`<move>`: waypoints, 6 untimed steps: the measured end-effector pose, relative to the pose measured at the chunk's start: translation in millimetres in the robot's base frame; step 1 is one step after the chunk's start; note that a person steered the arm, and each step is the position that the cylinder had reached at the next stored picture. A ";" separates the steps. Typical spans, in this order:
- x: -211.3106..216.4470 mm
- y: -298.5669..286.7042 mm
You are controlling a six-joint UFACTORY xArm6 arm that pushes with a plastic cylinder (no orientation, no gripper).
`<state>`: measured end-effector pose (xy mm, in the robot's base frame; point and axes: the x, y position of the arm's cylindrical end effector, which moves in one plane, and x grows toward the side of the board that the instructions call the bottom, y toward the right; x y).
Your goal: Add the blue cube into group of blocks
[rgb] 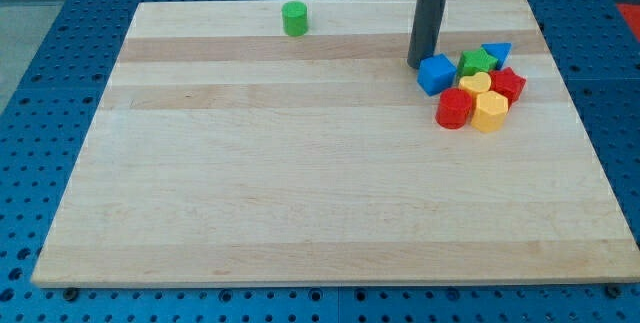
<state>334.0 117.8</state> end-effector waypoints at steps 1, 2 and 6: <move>-10.4 -16.7; -10.3 -40.8; 23.2 13.3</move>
